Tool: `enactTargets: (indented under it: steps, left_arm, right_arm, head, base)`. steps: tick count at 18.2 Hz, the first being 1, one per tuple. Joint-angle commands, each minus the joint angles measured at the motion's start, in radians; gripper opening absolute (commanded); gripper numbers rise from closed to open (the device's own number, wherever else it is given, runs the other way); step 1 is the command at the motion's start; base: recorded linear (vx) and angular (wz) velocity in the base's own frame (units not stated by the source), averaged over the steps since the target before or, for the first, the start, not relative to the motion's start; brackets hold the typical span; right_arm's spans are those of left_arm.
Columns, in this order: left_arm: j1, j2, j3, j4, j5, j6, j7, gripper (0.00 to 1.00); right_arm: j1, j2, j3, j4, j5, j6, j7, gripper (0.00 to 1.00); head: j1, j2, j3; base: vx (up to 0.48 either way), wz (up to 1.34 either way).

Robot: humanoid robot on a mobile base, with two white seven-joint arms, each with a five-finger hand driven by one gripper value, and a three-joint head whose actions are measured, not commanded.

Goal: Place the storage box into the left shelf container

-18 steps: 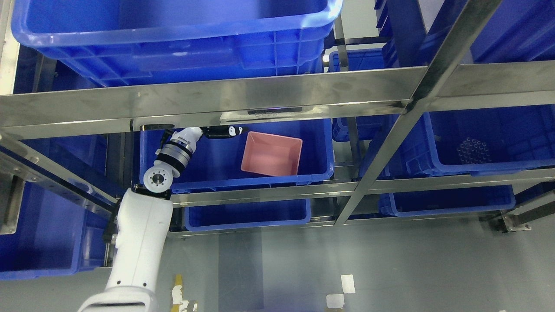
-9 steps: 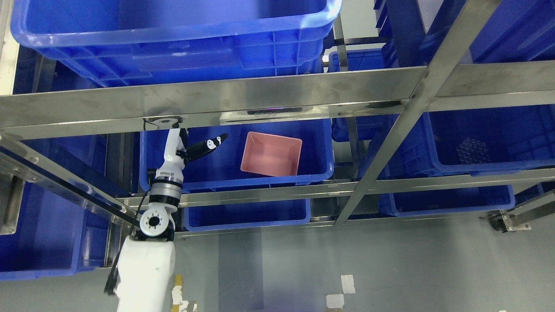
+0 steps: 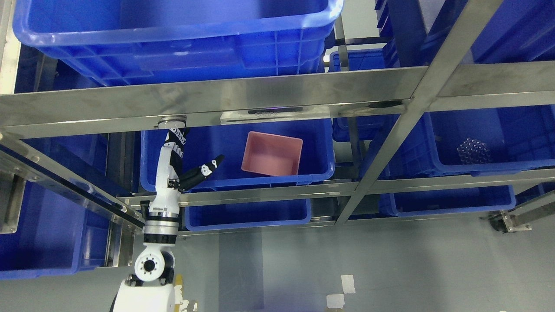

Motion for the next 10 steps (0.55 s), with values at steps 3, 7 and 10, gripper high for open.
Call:
enactTargets:
  steps: [3,7,10]
  left_arm:
    - [0.092,0.016,0.011,-0.193,0.012,-0.013,0.005,1.00]
    - [0.106,0.016,0.013,-0.191,0.016,-0.009,0.005,1.00]
    - [0.108,0.016,0.013,-0.191,0.016,-0.009,0.003,1.00]
  right_arm:
    - [-0.003,-0.017,0.000,-0.017,-0.021,0.000,-0.001,1.00]
    - [-0.003,-0.017,0.000,-0.017,-0.021,-0.002,0.000,1.00]
    - [-0.005,-0.017,0.000,-0.017,-0.021,0.000,-0.001,1.00]
  head:
    - [0.0000,0.000,0.000]
    - [0.0000,0.000,0.000]
    - [0.0000,0.000,0.000]
  base:
    - [0.000,0.00]
    - [0.000,0.00]
    - [0.000,0.00]
